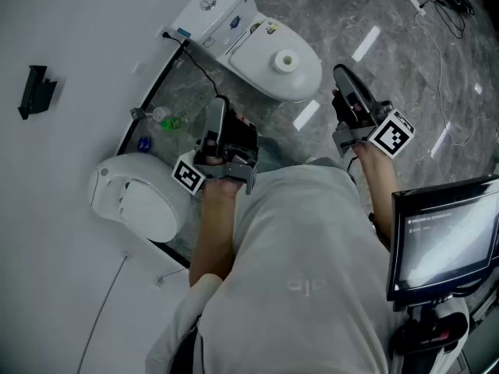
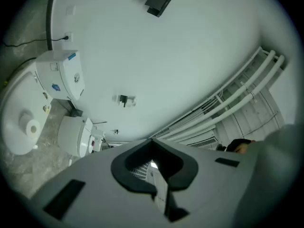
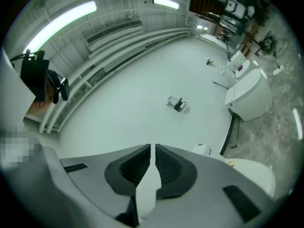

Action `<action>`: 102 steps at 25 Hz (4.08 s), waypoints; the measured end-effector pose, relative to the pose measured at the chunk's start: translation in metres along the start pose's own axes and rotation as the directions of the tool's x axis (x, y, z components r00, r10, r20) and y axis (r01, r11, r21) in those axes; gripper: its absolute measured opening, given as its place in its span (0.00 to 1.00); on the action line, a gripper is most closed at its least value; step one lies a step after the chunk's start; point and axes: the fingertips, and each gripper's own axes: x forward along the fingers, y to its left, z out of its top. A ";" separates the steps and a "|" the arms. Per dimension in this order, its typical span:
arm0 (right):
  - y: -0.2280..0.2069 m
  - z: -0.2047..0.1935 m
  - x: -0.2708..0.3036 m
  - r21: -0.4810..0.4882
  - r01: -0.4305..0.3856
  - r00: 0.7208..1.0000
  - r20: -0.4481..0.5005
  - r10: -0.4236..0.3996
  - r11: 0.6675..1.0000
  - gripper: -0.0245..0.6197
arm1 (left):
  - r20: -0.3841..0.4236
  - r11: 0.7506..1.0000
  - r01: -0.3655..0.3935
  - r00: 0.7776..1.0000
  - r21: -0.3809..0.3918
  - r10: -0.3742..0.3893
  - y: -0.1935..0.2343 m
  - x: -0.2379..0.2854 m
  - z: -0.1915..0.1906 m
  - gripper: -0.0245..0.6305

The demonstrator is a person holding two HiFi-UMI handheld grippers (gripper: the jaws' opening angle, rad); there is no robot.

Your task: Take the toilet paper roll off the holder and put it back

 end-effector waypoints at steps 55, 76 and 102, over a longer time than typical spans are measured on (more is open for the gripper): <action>-0.322 -0.351 0.103 -0.599 -0.323 0.087 -0.790 -0.607 0.733 0.30 | 0.489 0.946 -0.315 0.838 0.072 0.242 0.061 -0.102 0.071 0.04; -0.063 -0.312 0.152 0.213 -0.105 0.504 -0.831 0.236 0.971 0.30 | 0.496 0.886 -0.462 0.776 0.026 0.390 0.063 -0.150 0.074 0.04; 0.076 -0.159 0.199 0.860 -0.409 0.697 0.079 0.712 0.305 0.30 | 0.479 0.783 -0.531 0.806 0.324 0.348 0.012 -0.114 0.117 0.04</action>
